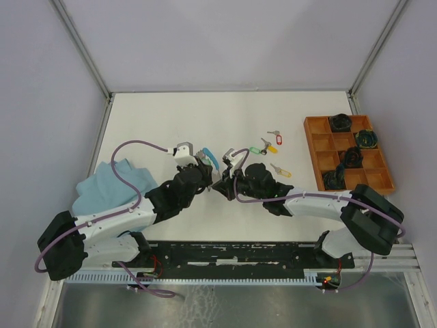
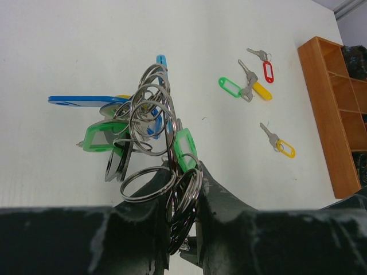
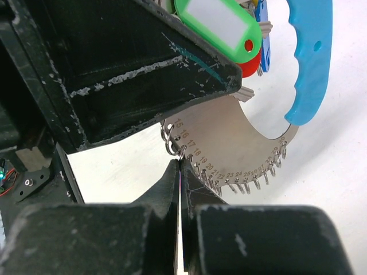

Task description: Put the keys on the keyring

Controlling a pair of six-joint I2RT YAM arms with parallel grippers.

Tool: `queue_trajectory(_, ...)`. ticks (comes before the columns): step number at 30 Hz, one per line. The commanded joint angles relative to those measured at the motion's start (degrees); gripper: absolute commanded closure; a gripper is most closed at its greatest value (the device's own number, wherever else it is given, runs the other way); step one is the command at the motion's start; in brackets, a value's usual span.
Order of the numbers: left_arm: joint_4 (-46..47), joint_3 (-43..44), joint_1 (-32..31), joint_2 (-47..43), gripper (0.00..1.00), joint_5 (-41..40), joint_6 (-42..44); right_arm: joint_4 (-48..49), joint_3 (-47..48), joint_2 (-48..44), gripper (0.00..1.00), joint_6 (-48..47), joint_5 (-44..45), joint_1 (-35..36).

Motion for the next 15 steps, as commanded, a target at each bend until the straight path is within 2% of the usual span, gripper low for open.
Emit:
queue_trajectory(1, 3.3, 3.2, 0.0, -0.2, 0.97, -1.8, -2.7, -0.5, 2.2, -3.1, 0.99, -0.6, -1.3, 0.2)
queue_trajectory(4, 3.2, 2.7, -0.1, -0.3, 0.95, -1.7, -3.2, -2.7, 2.0, -3.9, 0.99, -0.3, -1.0, 0.2)
queue_trajectory(8, 3.4, 1.5, 0.0, -0.9, 0.83, -1.7, -3.8, -7.4, 2.4, -4.9, 0.99, 0.3, -0.4, 0.0)
queue_trajectory(11, 3.5, 0.2, 0.0, -1.5, 0.70, -1.3, -4.4, -14.3, 3.9, -5.9, 0.99, 0.1, 0.8, -0.1)
queue_trajectory(15, 4.6, -2.8, 0.4, -2.7, 0.46, 0.5, -5.5, -22.4, 6.8, -6.9, 0.99, -0.8, 1.3, -0.8)
